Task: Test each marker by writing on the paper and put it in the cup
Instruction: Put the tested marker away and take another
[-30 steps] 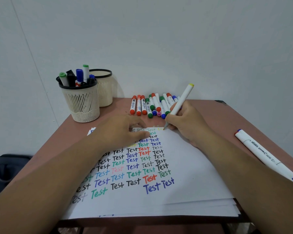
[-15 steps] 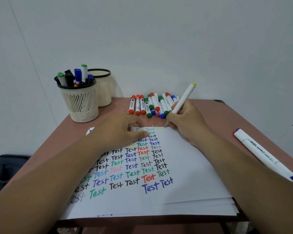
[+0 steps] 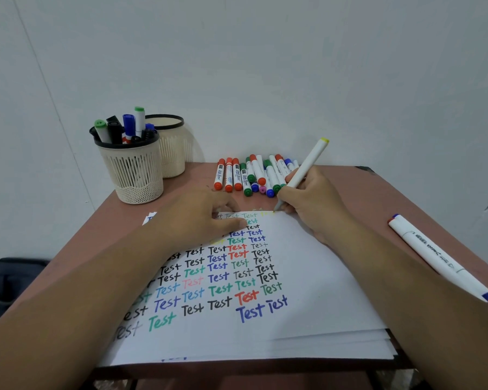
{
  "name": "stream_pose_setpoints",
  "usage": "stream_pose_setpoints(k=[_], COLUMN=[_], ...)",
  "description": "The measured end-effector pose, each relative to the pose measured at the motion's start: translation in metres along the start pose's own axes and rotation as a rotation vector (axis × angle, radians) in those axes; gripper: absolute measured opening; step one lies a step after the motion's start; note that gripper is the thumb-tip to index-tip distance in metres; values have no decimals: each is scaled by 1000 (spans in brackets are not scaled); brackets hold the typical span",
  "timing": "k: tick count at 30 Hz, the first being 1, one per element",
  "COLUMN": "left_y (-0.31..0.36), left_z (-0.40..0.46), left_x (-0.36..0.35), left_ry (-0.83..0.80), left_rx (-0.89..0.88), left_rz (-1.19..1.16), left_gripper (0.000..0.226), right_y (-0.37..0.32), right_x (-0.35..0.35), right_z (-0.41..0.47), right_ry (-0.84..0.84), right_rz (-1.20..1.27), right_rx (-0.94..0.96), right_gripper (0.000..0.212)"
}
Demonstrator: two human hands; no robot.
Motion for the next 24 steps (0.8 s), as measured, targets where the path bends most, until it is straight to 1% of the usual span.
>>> stream_pose_setpoints(k=[6, 11, 13, 16, 21, 24], left_y=[2, 4, 2, -1, -4, -3], left_z=[-1, -2, -4, -4, -1, 0], left_x=[2, 1, 1, 1, -1, -1], left_ry=[-9, -1, 36, 85, 211, 188], left_rx=[7, 7, 21, 49, 45, 74], left_rz=[1, -1, -19, -137, -171, -149], left_gripper=[40, 42, 43, 45, 24, 15], right_y=[0, -2, -2, -6, -9, -11], right_x=[-1, 0, 1, 3, 3, 1], right_z=[-3, -5, -6, -8, -11, -14], right_ry=[-29, -6, -3, -33, -102, -194], right_rz=[-35, -63, 15, 205, 393, 534], right_rx=[6, 7, -12, -7, -2, -22], right_gripper=[26, 27, 28, 29, 30, 18])
Point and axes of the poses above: each hand's wrist, its own z-axis towards the middle knuckle, its own x-axis out of the back of the hand, y = z × x, the point moved 2 cm from there along z, towards the middle knuckle, and after that the axes turned 11 degrees about -x, right-handed, at the moved point
